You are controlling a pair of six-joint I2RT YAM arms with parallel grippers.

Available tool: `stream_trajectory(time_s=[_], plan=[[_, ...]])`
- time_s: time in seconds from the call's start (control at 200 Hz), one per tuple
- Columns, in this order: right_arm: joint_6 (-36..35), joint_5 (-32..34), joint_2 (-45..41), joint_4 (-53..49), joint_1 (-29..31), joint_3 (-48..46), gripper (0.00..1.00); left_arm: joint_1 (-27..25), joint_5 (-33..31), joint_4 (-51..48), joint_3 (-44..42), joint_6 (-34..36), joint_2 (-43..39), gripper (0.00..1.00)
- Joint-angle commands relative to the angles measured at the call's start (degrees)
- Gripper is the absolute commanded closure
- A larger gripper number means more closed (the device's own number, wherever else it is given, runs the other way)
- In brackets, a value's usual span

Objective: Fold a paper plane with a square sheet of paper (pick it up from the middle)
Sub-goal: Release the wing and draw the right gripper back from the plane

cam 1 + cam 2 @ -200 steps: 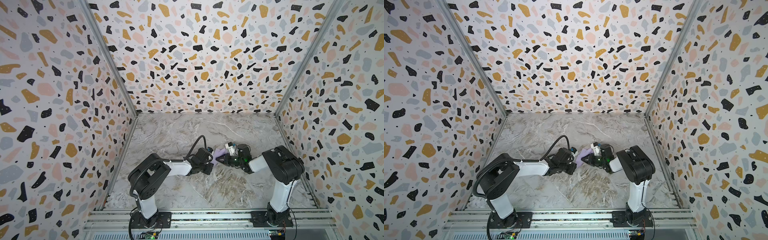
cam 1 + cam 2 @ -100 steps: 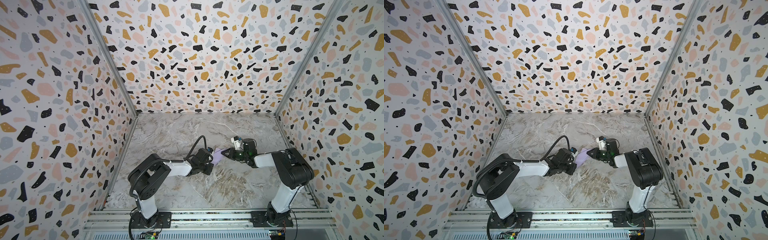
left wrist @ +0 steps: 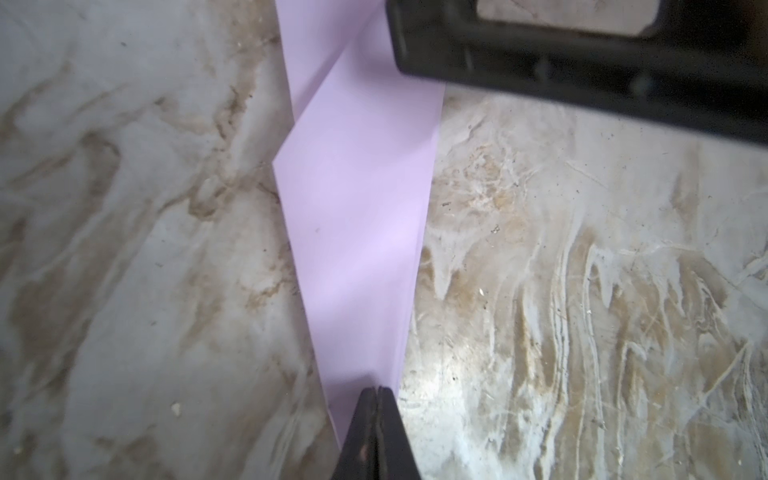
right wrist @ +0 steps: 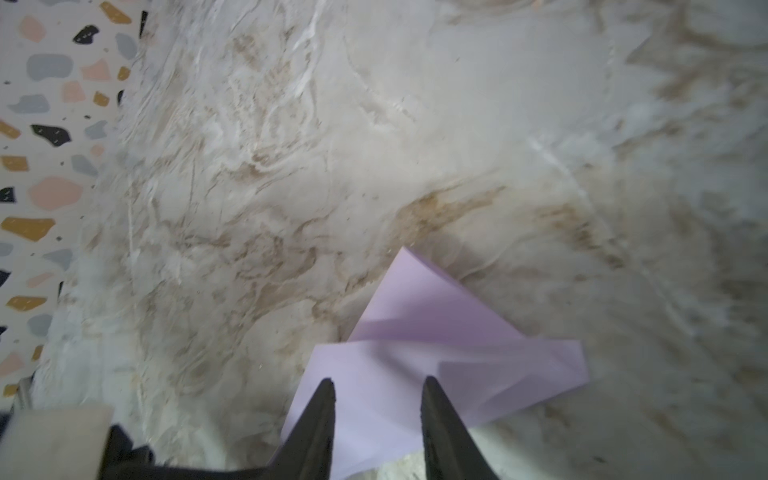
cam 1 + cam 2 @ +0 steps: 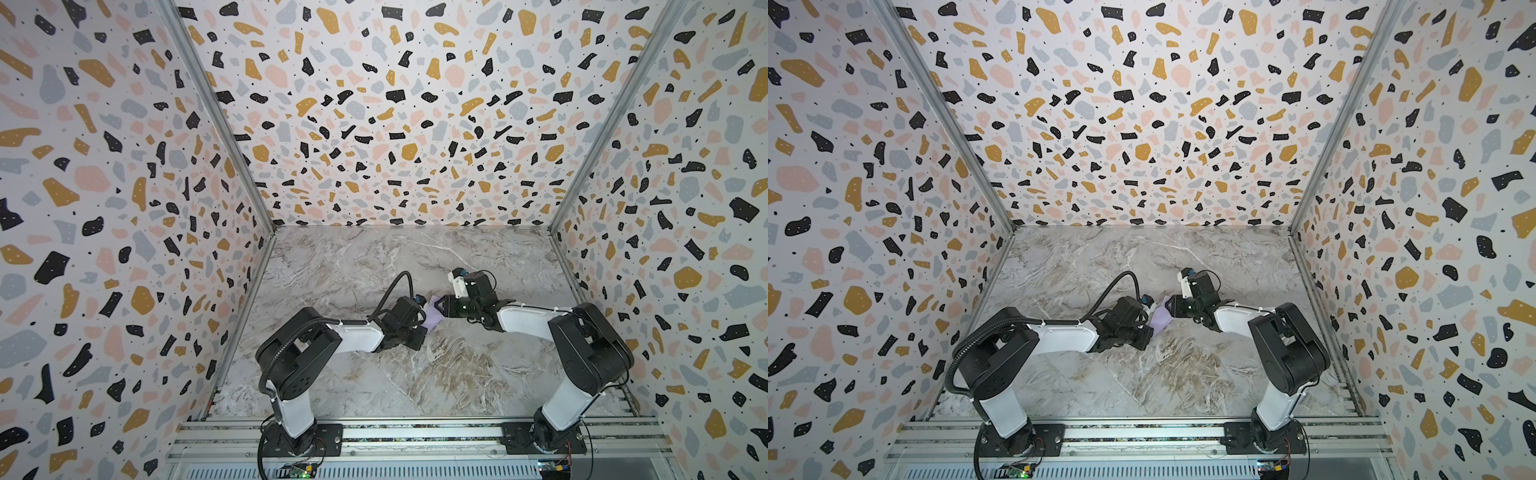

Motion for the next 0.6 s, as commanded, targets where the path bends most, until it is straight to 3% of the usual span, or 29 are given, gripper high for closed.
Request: stream_trajectory(time_s=[0.0,0.09,0.225,0.596], plan=[[-0.83,9.14,0.13,-6.56,0.00,2.43,0.54,-0.20,-1.82,-7.81,-1.81,0.73,1.34,1.00],[-0.97,12.13,0.30,-8.17,0.17,2.97,0.45,-0.16,-1.71,-7.58,-1.91,0.64,1.23,1.00],[-2.04,12.77,2.27,-10.33,0.25,4.54,0.44,-0.18,-1.73,-7.79,-1.65,0.82,1.14,1.00],[-2.89,12.56,5.63,-14.14,0.43,6.73,0.67,-0.17,-1.53,-7.72,-1.05,0.84,0.62,1.00]])
